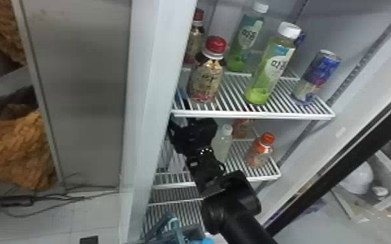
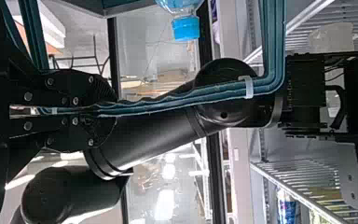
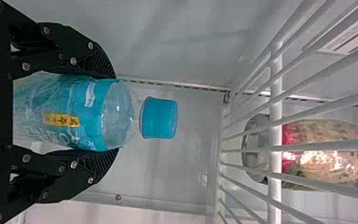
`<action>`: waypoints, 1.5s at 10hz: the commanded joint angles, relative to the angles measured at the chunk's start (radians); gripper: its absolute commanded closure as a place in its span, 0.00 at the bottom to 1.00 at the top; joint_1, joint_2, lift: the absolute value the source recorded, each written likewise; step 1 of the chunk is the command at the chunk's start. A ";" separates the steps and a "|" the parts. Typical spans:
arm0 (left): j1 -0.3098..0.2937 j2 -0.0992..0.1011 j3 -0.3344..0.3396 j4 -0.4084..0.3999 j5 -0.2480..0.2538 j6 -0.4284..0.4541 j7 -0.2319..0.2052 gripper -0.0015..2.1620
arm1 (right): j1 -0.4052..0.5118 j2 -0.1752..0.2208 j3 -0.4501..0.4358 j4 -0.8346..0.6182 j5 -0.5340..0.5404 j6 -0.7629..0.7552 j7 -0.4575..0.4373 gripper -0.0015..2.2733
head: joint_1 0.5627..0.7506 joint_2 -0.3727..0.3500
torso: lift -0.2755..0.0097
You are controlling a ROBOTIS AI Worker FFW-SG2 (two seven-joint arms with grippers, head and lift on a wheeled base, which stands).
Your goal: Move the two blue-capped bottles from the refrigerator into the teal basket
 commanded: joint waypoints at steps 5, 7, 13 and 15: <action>0.008 0.000 0.004 0.000 0.000 -0.001 0.000 0.51 | 0.110 -0.026 -0.020 -0.143 0.003 -0.017 0.011 0.28 | 0.70 0.03 | 0.43; 0.013 0.000 0.009 0.000 0.002 -0.001 0.000 0.51 | 0.154 -0.032 -0.031 -0.189 0.004 -0.019 0.023 0.28 | 0.70 0.03 | 0.43; 0.020 0.000 0.012 0.000 0.002 -0.003 0.000 0.51 | 0.362 -0.059 -0.096 -0.439 -0.006 -0.012 0.065 0.28 | 0.70 0.03 | 0.43; 0.020 0.000 0.012 0.000 0.002 -0.003 0.000 0.51 | 0.456 -0.059 -0.140 -0.543 -0.006 0.025 0.091 0.28 | 0.70 0.03 | 0.43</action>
